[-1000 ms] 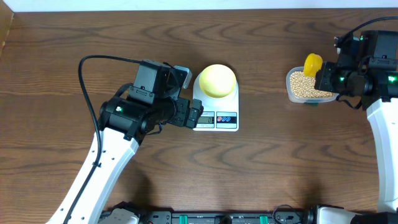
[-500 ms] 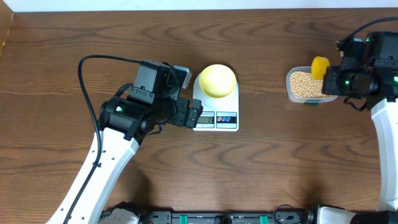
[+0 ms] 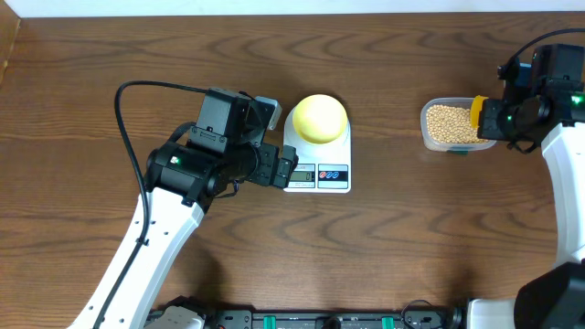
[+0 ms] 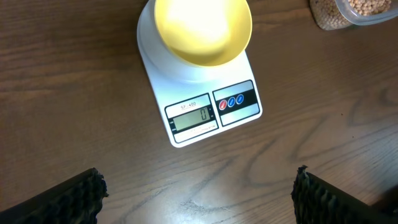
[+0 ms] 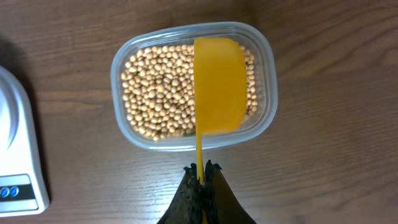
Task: Scoop item into bowl and weigh 50g on scale
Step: 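Dip the yellow scoop into the soybeans with the right gripper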
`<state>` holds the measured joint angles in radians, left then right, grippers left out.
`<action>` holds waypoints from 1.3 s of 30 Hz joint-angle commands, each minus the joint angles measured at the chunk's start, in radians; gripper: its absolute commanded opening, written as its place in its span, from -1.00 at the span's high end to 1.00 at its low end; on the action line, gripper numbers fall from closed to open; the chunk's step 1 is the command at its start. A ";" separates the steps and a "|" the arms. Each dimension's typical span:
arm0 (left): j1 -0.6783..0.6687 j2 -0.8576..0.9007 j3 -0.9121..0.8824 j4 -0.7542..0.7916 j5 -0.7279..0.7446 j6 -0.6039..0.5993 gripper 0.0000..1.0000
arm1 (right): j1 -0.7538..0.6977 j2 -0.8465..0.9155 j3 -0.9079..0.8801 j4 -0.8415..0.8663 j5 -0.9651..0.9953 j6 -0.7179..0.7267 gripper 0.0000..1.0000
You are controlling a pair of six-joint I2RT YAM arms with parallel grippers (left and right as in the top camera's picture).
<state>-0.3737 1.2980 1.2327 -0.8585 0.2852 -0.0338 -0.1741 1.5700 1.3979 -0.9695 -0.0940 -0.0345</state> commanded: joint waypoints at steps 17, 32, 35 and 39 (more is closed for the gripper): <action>0.003 -0.009 0.028 -0.003 -0.007 -0.013 -0.96 | -0.080 0.161 0.012 0.070 -0.148 -0.035 0.98; 0.003 -0.009 0.028 -0.004 -0.007 -0.013 -0.95 | -0.080 0.213 0.011 0.060 -0.203 -0.035 0.98; 0.003 -0.009 0.028 -0.003 -0.007 -0.013 -0.96 | -0.080 0.213 0.012 0.060 -0.248 -0.035 0.98; 0.003 -0.009 0.028 -0.003 -0.007 -0.013 -0.96 | -0.080 0.214 0.011 0.038 -0.274 -0.034 0.98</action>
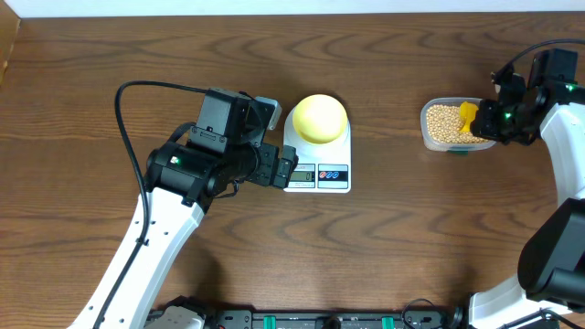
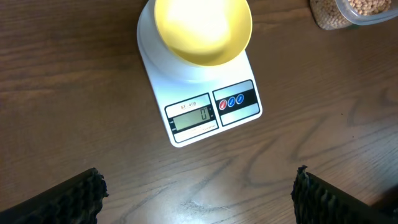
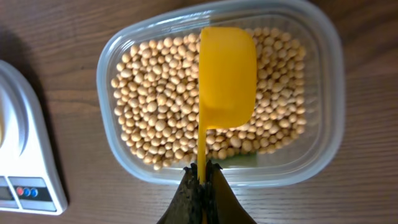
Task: Scoop item into bowl and weigh 50g on scale
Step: 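Dip the yellow scoop into the soybeans with the right gripper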
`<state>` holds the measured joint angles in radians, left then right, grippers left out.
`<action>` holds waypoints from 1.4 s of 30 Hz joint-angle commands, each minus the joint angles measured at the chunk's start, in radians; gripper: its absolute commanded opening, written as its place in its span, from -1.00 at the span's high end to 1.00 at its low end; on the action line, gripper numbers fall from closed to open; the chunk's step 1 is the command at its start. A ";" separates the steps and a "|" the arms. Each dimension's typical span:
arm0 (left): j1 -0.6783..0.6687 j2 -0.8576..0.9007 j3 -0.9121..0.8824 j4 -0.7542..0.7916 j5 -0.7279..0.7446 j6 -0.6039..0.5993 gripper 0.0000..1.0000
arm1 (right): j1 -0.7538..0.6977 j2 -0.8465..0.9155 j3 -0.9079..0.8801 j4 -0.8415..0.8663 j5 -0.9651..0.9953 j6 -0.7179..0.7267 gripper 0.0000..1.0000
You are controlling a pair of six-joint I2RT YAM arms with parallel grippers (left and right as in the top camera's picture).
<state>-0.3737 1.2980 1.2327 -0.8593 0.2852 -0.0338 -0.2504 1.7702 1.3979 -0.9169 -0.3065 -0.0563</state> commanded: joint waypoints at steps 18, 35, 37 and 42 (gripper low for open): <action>0.003 -0.009 0.028 -0.003 -0.007 -0.013 -0.96 | -0.063 0.014 -0.073 0.033 -0.248 -0.013 0.98; 0.003 -0.009 0.028 -0.003 -0.007 -0.013 -0.96 | -0.154 0.014 -0.153 0.064 -0.471 -0.012 0.98; 0.003 -0.009 0.028 -0.003 -0.007 -0.013 -0.96 | -0.159 0.015 -0.163 0.065 -0.471 -0.012 0.98; 0.003 -0.009 0.028 -0.003 -0.007 -0.013 -0.96 | -0.163 0.015 -0.193 0.082 -0.479 -0.012 0.98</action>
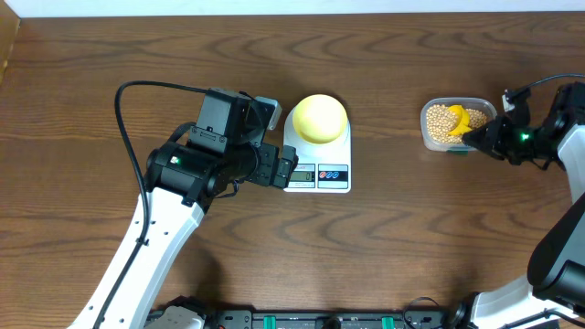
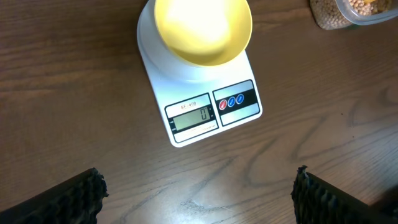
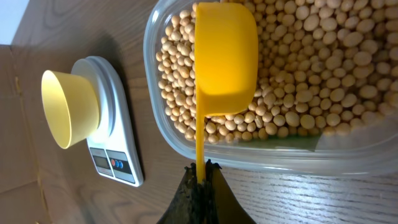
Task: Scoop item into bowl and weigh 50g on scale
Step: 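Dip the yellow scoop into the soybeans with the right gripper, then lift the filled scoop out of the soybean tub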
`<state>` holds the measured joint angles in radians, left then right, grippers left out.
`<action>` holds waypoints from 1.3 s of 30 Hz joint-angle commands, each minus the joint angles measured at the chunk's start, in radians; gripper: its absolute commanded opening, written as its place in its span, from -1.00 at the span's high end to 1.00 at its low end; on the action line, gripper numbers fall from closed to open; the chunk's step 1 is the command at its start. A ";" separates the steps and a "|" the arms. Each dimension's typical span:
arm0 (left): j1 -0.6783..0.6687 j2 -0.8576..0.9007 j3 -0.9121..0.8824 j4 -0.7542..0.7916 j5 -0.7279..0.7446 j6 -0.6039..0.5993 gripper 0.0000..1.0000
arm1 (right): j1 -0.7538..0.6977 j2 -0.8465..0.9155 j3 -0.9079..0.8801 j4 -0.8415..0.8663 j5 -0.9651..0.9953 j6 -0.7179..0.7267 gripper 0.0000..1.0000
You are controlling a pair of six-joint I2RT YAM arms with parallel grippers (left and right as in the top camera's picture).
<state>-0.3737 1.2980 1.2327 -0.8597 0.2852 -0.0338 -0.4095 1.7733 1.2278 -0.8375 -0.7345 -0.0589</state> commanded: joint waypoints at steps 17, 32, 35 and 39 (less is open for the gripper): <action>0.003 -0.009 0.028 -0.002 -0.007 -0.013 -0.96 | -0.054 0.012 -0.085 0.036 -0.185 0.010 0.98; 0.003 -0.009 0.028 -0.002 -0.007 -0.013 -0.96 | -0.099 0.013 -0.182 0.168 -0.358 0.062 0.98; 0.003 -0.009 0.028 -0.002 -0.007 -0.013 -0.96 | -0.111 0.013 -0.188 0.170 -0.389 0.061 0.98; 0.003 -0.009 0.028 -0.002 -0.007 -0.013 -0.95 | -0.122 0.013 -0.188 0.169 -0.447 0.038 0.98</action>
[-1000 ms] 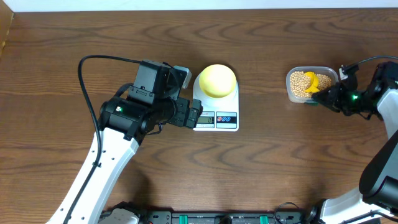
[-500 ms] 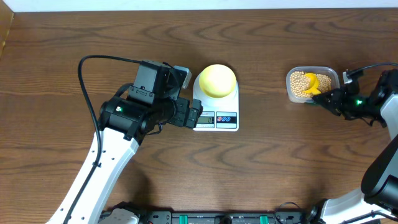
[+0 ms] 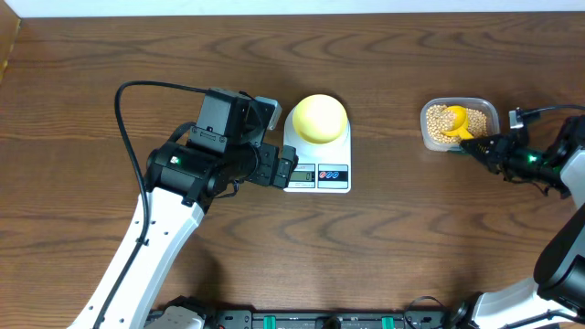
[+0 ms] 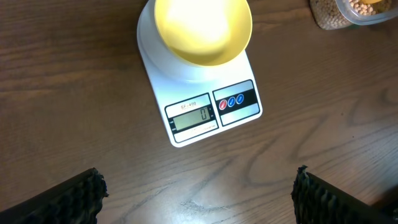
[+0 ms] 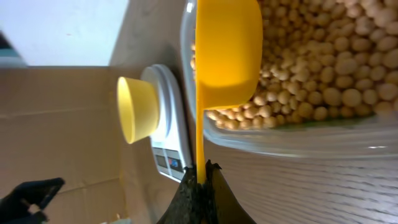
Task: Scoop item into bowl and weigh 50g on scale
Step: 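Lift the filled scoop out of the soybean tub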
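A yellow bowl (image 3: 318, 117) stands on the white scale (image 3: 318, 174), whose display (image 4: 193, 117) reads 0. At the right a clear tub of soybeans (image 3: 445, 126) holds the cup of a yellow scoop (image 5: 227, 43), which lies low among the beans with its back toward the camera. My right gripper (image 5: 202, 177) is shut on the scoop's handle, reaching in from the tub's right. My left gripper (image 4: 198, 190) hangs open over bare table just in front of the scale, nothing between its fingers (image 4: 74, 196).
The dark wooden table (image 3: 384, 238) carries only the scale and the tub. The left arm (image 3: 196, 160) stands close to the scale's left side. A pale wall runs along the table's far edge.
My right gripper has tilted lower and drawn back to the right; the scoop's cup sits further into the beans at a flatter angle. The left arm and the scale reading are unchanged.
The right gripper first held the scoop above the tub, cup over the beans. It then came lower over them, then tilted with the cup among the beans, and now lies flatter still. The left gripper stayed open by the scale, which kept reading 0.
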`<state>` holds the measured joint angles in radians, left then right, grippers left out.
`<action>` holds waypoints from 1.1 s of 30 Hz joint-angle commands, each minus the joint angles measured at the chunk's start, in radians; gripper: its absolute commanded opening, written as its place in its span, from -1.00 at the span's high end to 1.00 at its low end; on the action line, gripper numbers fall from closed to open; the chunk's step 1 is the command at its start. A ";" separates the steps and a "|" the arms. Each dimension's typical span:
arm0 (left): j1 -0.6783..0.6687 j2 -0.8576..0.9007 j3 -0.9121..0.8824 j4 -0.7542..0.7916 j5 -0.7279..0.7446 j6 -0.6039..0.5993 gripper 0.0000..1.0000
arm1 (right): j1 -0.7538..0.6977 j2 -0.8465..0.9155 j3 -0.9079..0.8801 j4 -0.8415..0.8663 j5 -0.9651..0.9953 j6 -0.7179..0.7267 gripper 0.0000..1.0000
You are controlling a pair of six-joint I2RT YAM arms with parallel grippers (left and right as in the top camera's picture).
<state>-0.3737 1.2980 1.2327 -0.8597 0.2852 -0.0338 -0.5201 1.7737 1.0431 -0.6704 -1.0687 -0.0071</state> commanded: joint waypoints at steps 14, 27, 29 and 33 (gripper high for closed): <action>0.003 -0.009 0.028 -0.002 -0.007 -0.013 -0.96 | -0.108 0.012 -0.004 -0.036 -0.195 -0.016 0.98; 0.003 -0.009 0.028 -0.002 -0.007 -0.013 -0.96 | -0.174 0.012 -0.004 -0.108 -0.232 -0.016 0.98; 0.003 -0.009 0.028 -0.002 -0.007 -0.013 -0.96 | -0.174 0.012 -0.004 -0.107 -0.267 -0.016 0.98; 0.003 -0.009 0.028 -0.003 -0.007 -0.013 -0.96 | -0.174 0.012 -0.004 -0.108 -0.306 -0.016 0.98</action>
<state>-0.3737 1.2980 1.2327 -0.8597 0.2852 -0.0341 -0.6910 1.7737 1.0431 -0.7773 -1.2892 -0.0093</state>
